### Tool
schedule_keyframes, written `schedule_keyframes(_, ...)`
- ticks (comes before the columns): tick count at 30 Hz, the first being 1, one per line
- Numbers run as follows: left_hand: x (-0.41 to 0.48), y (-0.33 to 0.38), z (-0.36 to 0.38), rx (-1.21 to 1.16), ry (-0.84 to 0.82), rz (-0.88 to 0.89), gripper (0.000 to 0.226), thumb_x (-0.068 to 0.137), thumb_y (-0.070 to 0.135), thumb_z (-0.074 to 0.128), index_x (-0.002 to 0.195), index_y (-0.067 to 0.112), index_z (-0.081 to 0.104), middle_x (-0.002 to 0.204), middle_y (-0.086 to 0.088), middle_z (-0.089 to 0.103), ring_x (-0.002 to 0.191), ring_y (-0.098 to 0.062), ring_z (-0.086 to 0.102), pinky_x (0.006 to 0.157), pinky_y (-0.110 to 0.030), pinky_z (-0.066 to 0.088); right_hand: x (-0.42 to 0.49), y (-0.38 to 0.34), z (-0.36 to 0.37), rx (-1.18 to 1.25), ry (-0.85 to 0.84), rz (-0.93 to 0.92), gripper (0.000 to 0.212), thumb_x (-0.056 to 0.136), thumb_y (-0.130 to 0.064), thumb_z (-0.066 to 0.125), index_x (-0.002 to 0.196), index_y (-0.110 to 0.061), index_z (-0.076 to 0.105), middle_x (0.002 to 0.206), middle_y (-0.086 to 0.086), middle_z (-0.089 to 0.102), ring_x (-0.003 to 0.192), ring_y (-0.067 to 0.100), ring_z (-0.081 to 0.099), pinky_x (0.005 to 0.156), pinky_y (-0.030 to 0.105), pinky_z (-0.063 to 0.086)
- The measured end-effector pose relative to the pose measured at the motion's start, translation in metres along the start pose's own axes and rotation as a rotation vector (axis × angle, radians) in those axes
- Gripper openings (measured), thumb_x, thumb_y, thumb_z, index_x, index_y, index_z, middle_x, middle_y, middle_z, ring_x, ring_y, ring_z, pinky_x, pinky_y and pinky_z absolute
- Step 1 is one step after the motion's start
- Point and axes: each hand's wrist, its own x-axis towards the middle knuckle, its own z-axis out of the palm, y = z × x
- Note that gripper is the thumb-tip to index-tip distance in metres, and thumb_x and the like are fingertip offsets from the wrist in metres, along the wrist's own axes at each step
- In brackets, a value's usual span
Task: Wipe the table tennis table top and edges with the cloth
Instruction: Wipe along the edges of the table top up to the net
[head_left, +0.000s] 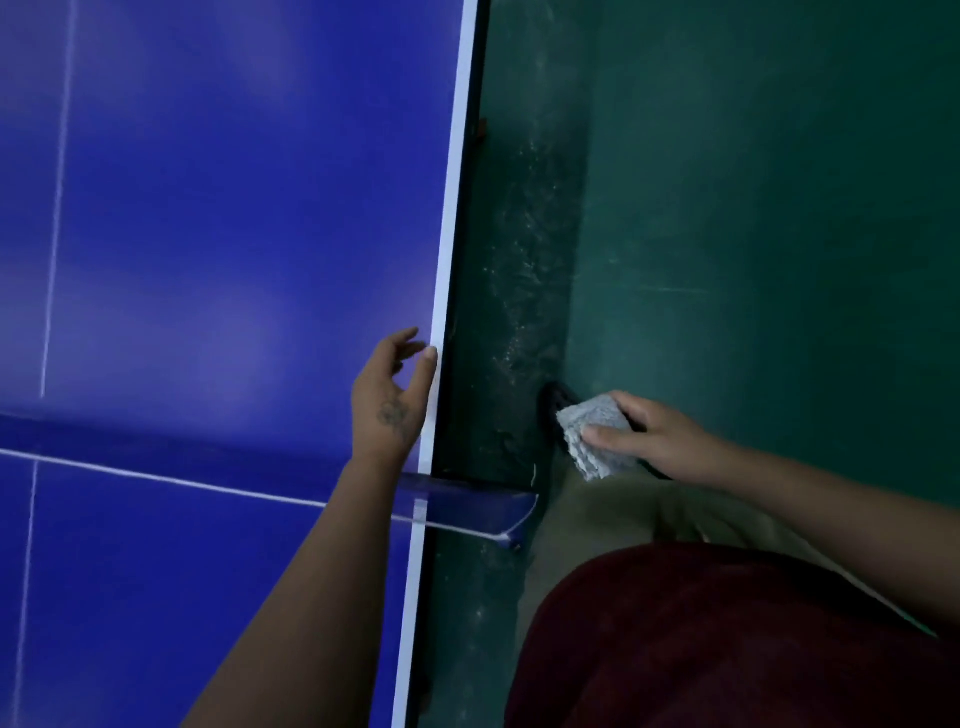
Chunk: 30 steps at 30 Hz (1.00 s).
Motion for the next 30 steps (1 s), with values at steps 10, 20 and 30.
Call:
schedule_keyframes(10, 0.096, -0.108, 0.006, 0.574, 0.102, 0.157, 0.061, 0.11, 0.044, 0.055, 0.164, 0.017, 0.043, 0.177, -0.009, 0.028, 0.166, -0.031, 0.018, 0.135, -0.054, 0.012, 0.069, -0.016, 0.034, -0.355, -0.036, 0.063, 0.075, 0.082, -0.08, 0.056, 0.143, -0.036, 0.056, 0.112, -0.024, 0.071, 0.095, -0.013, 0.066, 0.078, 0.015, 0.055)
schedule_keyframes(20, 0.1, -0.132, 0.013, 0.614, 0.214, 0.274, 0.058, 0.112, 0.037, 0.048, 0.167, 0.022, 0.038, 0.179, -0.007, 0.023, 0.167, -0.028, 0.015, 0.134, -0.057, 0.014, 0.153, -0.028, 0.122, -0.248, 0.077, 0.242, 0.059, 0.097, -0.075, 0.052, 0.135, -0.031, 0.057, 0.096, -0.021, 0.06, 0.082, -0.009, 0.055, 0.063, 0.009, 0.04)
schedule_keyframes(30, 0.098, -0.137, 0.014, 0.621, 0.238, 0.283, 0.054, 0.113, 0.027, 0.047, 0.166, 0.019, 0.041, 0.177, -0.01, 0.026, 0.166, -0.031, 0.018, 0.133, -0.059, 0.015, 0.186, -0.042, 0.196, 0.105, 0.124, 0.364, 0.071, 0.111, -0.056, 0.038, 0.165, -0.01, 0.025, 0.157, 0.012, 0.052, 0.141, 0.029, 0.053, 0.116, 0.04, 0.043)
